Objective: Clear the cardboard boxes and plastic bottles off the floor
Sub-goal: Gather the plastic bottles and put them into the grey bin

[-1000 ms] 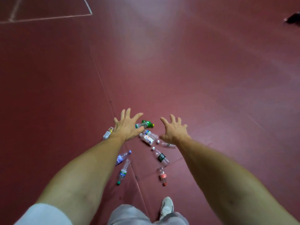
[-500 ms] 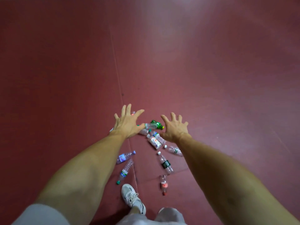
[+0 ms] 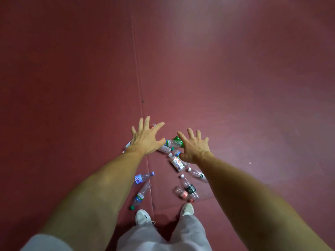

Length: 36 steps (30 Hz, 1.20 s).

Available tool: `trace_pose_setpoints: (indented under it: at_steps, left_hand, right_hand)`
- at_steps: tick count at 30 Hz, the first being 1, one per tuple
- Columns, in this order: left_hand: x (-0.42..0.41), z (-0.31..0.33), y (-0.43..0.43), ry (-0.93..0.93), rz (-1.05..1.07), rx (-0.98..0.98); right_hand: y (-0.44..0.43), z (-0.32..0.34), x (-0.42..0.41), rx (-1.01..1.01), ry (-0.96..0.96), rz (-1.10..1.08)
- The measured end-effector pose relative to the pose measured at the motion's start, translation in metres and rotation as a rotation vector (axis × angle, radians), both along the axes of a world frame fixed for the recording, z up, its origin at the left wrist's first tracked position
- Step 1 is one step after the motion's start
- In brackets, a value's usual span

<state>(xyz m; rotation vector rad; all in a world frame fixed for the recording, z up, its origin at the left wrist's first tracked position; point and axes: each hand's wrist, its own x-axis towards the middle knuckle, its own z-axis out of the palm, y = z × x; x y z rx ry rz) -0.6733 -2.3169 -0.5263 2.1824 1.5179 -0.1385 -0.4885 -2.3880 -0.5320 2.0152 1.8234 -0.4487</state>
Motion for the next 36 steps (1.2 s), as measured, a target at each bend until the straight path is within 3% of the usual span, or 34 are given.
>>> trace_pose_setpoints:
  at_steps: [8,17,28,36]
  left_hand:
    - [0.003,-0.077,0.013,0.057,0.198,-0.072]
    - [0.004,-0.304,-0.026,0.214,0.187,-0.194]
    - [-0.019,-0.578,-0.057,0.208,0.202,-0.224]
    - [-0.047,-0.714,-0.053,0.304,0.246,-0.209]
  right_hand:
    - [0.048,-0.086,0.026,-0.065,0.010,0.245]
    - [0.057,-0.303,0.018,-0.178,0.023,0.338]
    - [0.046,-0.572,-0.012,-0.183,0.007,0.403]
    - [0.078,-0.692,-0.040,-0.100,0.009,0.480]
